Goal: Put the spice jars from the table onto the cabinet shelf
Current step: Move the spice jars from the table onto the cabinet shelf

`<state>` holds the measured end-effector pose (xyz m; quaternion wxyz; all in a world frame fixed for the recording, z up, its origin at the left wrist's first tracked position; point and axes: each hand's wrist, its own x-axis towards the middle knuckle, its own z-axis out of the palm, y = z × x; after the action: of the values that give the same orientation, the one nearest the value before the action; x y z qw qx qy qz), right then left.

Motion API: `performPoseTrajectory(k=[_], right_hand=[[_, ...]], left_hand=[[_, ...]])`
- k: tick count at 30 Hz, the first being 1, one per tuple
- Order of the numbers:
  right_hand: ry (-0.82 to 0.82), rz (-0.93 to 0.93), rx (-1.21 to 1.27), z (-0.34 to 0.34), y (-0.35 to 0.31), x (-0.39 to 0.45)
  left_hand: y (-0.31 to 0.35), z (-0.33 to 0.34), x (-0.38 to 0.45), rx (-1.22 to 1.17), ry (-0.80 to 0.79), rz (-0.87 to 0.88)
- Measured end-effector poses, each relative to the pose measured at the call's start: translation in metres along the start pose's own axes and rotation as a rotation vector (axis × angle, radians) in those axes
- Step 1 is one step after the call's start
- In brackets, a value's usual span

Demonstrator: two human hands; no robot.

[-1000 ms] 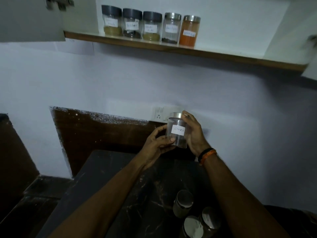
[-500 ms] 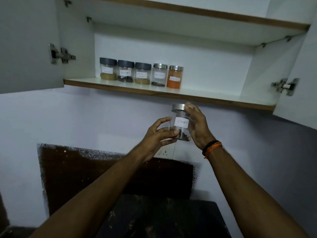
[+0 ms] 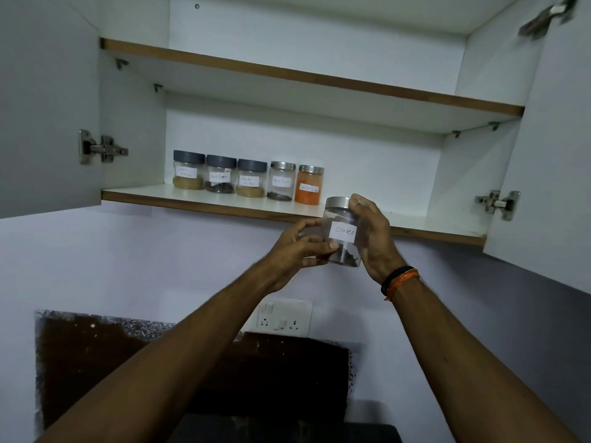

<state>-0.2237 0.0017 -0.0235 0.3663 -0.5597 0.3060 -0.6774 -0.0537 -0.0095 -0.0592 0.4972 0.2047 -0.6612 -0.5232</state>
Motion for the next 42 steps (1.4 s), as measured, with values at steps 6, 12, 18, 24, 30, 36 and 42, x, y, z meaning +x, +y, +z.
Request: performPoseTrajectory(k=[6,12,18,24,30,36,42], right_hand=[[-0.003,-0.007,0.009,-0.009,-0.004,0.005],[-0.027,-0.018,-0.003,-0.015,-0.014,0.012],[-0.086,-0.004,0.036,-0.014,-0.031,0.015],[0.04,0.006,-0.012,-0.017,-0.035,0.028],[0.341,-0.031,-0.258,-0.042,-0.023,0.06],[0.322,-0.197,-1.042,-0.066,0.003,0.074],[0.128,-0.182,-1.416,-0.081,0.011,0.1]], left_hand=[[0.028,0.005,0.028,0.11,0.047,0.021],[0.053,0.01,0.052,0.275,-0.045,0.008],[0.078,0.015,0.07,0.275,-0.082,-0.016],[0.089,0.019,0.085,0.284,-0.046,0.031],[0.101,0.018,0.104,0.294,-0.013,0.051],[0.109,0.004,0.127,0.348,0.013,0.049],[0.102,-0.001,0.156,0.404,0.024,0.041]])
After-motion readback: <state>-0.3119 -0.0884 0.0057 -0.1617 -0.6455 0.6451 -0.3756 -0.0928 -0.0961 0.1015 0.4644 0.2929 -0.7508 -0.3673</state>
